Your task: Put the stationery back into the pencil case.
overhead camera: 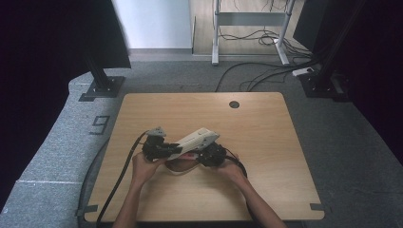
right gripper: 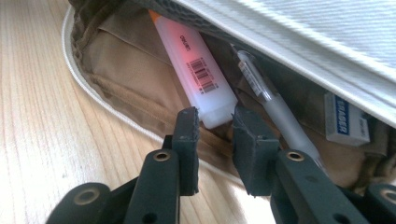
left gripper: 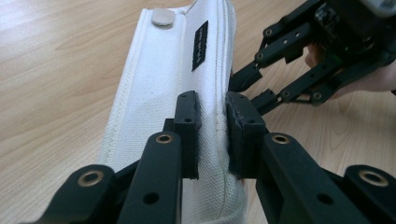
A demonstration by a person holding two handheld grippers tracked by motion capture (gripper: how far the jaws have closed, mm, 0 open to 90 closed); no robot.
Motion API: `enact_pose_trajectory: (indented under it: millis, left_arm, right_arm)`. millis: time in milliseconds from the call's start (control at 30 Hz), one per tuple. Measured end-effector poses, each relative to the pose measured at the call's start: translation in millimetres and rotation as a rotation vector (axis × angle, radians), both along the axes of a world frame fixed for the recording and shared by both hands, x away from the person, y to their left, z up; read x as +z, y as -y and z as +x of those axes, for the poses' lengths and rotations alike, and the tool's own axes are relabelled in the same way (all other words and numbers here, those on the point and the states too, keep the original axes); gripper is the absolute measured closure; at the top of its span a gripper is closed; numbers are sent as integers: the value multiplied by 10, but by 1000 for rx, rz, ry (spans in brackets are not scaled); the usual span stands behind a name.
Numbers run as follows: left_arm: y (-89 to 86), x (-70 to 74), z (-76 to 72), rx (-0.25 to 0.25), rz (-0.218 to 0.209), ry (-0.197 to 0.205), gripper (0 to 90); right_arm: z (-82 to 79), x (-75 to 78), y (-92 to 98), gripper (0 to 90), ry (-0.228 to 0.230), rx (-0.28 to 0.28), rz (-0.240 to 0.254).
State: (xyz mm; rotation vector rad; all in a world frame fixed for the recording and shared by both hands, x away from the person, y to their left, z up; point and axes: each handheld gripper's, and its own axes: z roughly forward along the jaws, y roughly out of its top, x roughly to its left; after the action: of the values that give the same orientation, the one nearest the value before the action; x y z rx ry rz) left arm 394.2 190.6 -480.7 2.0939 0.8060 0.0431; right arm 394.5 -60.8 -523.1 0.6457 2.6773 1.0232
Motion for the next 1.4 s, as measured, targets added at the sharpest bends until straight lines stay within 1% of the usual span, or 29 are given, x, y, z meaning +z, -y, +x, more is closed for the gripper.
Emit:
enact_pose_trajectory:
  millis: [67, 100, 167, 200, 367, 400, 667, 700, 900, 933, 967, 1000, 1133, 1333, 1367, 1400]
  left_arm:
    - [5, -8, -3, -3, 3, -6, 751]
    - [13, -20, -10, -3, 2, -10, 746]
    - [19, -29, -15, -3, 1, -12, 739]
    - [33, -46, -21, -7, 5, -15, 734]
    - [71, -84, -37, -11, 13, -13, 715]
    - [90, -106, -41, -15, 19, -15, 709]
    - [156, -170, -50, -21, 16, -20, 671]
    - [184, -195, -55, -25, 24, -14, 663]
    - [234, -239, -63, -31, 34, -3, 614]
    - [264, -267, -68, -34, 49, 5, 603]
    - [264, -267, -68, -34, 49, 5, 586]
    - [298, -297, -74, -34, 59, 17, 576]
    - [334, -337, -72, -31, 65, 26, 528]
    - [345, -344, -76, -27, 75, 38, 496]
    - [348, -343, -77, -24, 75, 38, 458]
    - [347, -332, -79, -32, 64, 38, 435]
  right_arm:
    - [0, 4, 21, 674, 0, -4, 4]
    - [3, 12, 68, 666, -10, -12, 16]
    - [5, 16, 94, 660, -12, -13, 19]
    - [4, 27, 146, 644, -14, -20, 29]
    - [-7, 48, 230, 617, -22, -27, 35]
    - [-15, 61, 280, 607, -26, -34, 46]
    - [-9, 100, 421, 574, -32, -61, 66]
    - [-10, 105, 432, 570, -31, -62, 65]
    - [-18, 106, 478, 555, -33, -69, 62]
    - [-17, 99, 497, 549, -35, -76, 62]
    - [-17, 99, 497, 549, -35, -76, 62]
    - [-14, 92, 520, 545, -37, -80, 61]
    - [-8, 68, 555, 538, -45, -87, 61]
    - [-7, 45, 580, 527, -51, -95, 60]
    - [-10, 44, 590, 517, -51, -94, 60]
    - [-14, 45, 596, 510, -50, -95, 61]
